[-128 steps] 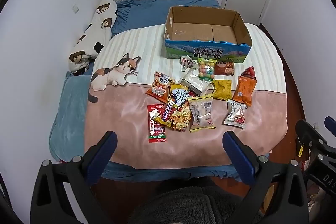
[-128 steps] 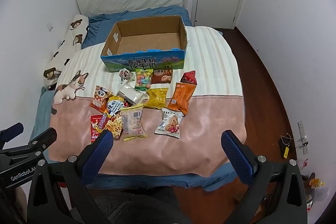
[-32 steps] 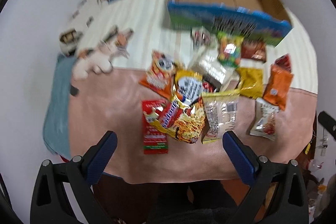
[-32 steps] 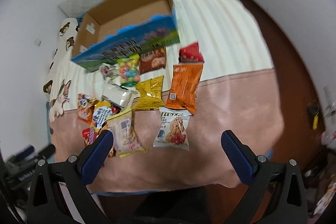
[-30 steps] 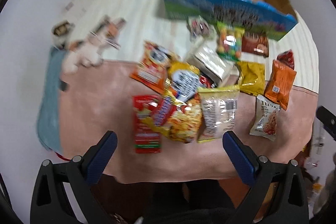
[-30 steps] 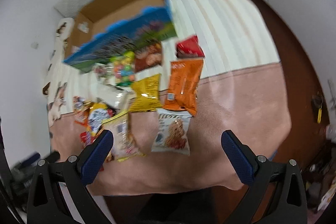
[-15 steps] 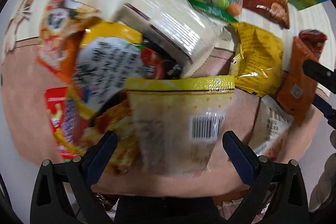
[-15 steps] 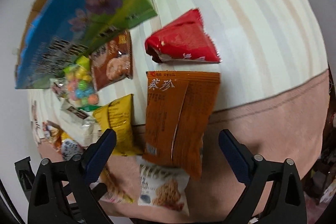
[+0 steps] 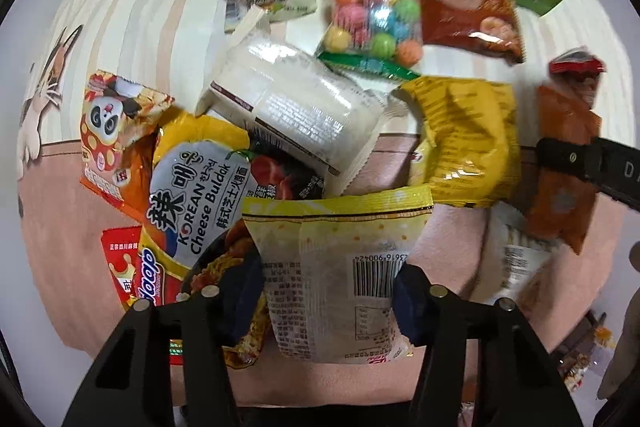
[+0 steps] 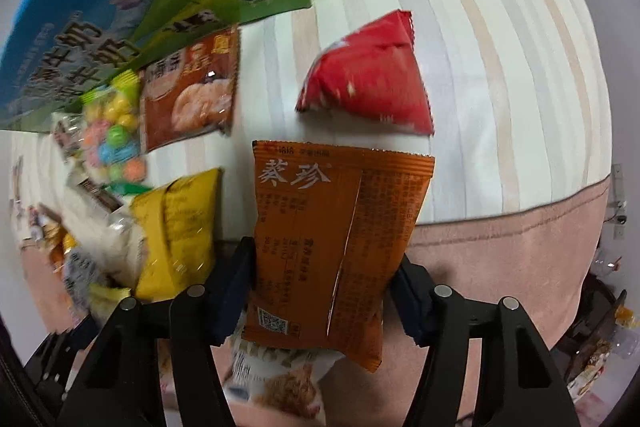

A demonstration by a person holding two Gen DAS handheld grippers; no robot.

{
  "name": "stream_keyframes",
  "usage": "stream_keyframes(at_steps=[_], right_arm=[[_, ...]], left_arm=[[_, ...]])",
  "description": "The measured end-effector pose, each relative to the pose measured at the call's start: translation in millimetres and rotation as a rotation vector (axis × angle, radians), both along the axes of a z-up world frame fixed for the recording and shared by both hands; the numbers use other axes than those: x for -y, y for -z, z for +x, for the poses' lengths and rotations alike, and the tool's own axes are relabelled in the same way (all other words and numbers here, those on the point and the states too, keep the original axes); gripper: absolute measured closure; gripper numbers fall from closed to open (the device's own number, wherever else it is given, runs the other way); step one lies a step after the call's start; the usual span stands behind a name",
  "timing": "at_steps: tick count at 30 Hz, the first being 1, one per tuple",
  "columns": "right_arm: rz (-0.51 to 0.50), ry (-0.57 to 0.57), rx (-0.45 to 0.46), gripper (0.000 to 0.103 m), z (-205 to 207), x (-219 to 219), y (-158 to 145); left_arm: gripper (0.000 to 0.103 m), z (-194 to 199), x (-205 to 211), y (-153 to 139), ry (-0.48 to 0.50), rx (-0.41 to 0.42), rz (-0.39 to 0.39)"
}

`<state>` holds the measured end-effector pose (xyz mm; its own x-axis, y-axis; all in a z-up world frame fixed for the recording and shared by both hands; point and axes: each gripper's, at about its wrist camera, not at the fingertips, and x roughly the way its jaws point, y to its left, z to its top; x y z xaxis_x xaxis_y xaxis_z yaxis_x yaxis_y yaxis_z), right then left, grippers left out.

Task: Organize snacks
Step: 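Grasp the yellow bread bag with left tool while right tool grasps the Buldak noodle pack, then carry both packets into the cardboard box and open both tools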

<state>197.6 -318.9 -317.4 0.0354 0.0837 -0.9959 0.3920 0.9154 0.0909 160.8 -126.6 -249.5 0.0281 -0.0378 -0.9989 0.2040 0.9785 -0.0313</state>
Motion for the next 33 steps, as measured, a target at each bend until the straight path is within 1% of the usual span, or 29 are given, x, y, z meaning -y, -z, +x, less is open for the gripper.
stream_keyframes(at_steps=[1,2,3,5,7,8,9,10,11,12,13,16,18,21,22,23,24,26,28,30,31,32,33], right_arm=[[0.008,0.015,0.016,0.022,-3.7,0.7,-9.2],[0.018,0.028,0.034,0.012,-7.4,0.6,-18.1],[0.044,0.053,0.071,0.009,-14.8,-1.5,-33.2],[0.077,0.077,0.104,0.009,-26.5,-8.2,-51.4],[0.132,0.093,0.129,0.009,-41.6,-23.7,-68.6],[0.166,0.099,0.134,0.009,-45.9,-38.7,-72.3],[0.222,0.105,0.129,0.009,-54.5,-53.0,-74.6],[0.258,0.106,0.124,0.009,-56.2,-66.5,-72.1],[0.307,0.107,0.112,0.009,-58.7,-85.5,-70.3],[0.354,0.11,0.091,0.009,-60.4,-101.9,-62.3],[0.392,0.107,0.07,0.009,-58.8,-118.7,-51.5],[0.432,0.11,0.021,0.009,-45.5,-157.6,-24.1],[0.458,0.136,-0.028,0.009,-28.6,-182.1,9.5],[0.478,0.154,-0.093,0.009,-17.0,-213.8,38.7],[0.467,0.147,-0.106,0.009,-12.4,-223.5,45.7],[0.424,0.136,-0.119,0.002,-8.8,-232.6,50.9],[0.375,0.119,-0.127,0.0,-4.9,-242.1,54.8],[0.289,0.08,-0.147,0.0,0.2,-254.4,60.5],[0.214,0.038,-0.199,0.0,-0.7,-265.6,70.2],[0.196,0.03,-0.246,0.0,-6.3,-269.0,84.1],[0.214,0.046,-0.244,0.001,-10.7,-266.2,88.0],[0.233,0.062,-0.228,0.004,-16.4,-261.8,89.6],[0.232,0.044,-0.208,0.009,-20.4,-261.1,88.5]], left_arm=[[0.05,2.8,-5.0,-8.8,0.0,0.002,-0.017],[0.05,3.4,-10.6,-21.2,-0.001,0.011,-0.039],[0.05,5.1,-18.8,-29.9,-0.002,0.018,-0.052],[0.05,7.5,-34.2,-52.7,-0.009,0.038,-0.08],[0.05,11.2,-57.0,-78.9,-0.017,0.055,-0.11],[0.05,13.5,-66.9,-89.1,-0.022,0.067,-0.113],[0.05,16.8,-79.8,-99.1,-0.031,0.083,-0.109],[0.05,17.9,-98.0,-110.6,-0.049,0.101,-0.102],[0.05,18.1,-120.5,-111.9,-0.071,0.113,-0.091],[0.05,14.8,-144.3,-99.6,-0.089,0.12,-0.08],[0.05,14.3,-160.8,-96.5,-0.11,0.123,-0.066],[0.05,14.0,-198.6,-77.5,-0.177,0.12,-0.004],[0.05,22.0,-219.7,-55.1,-0.216,0.092,0.039],[0.05,25.1,-252.1,-31.3,-0.253,0.057,0.091],[0.05,25.7,-258.2,-24.2,-0.268,0.048,0.105],[0.05,26.0,-262.3,-18.0,-0.277,0.04,0.119],[0.05,25.6,-265.7,-11.4,-0.281,0.033,0.13],[0.05,25.1,-271.9,-1.0,-0.294,0.015,0.141],[0.049,24.6,-275.1,4.6,-0.307,0.004,0.136],[0.048,24.3,-274.2,16.8,-0.308,-0.003,0.141],[0.048,23.7,-274.1,19.4,-0.306,-0.007,0.145],[0.047,24.4,-272.9,21.5,-0.299,-0.012,0.15],[0.047,25.6,-271.9,25.0,-0.29,-0.021,0.154]])
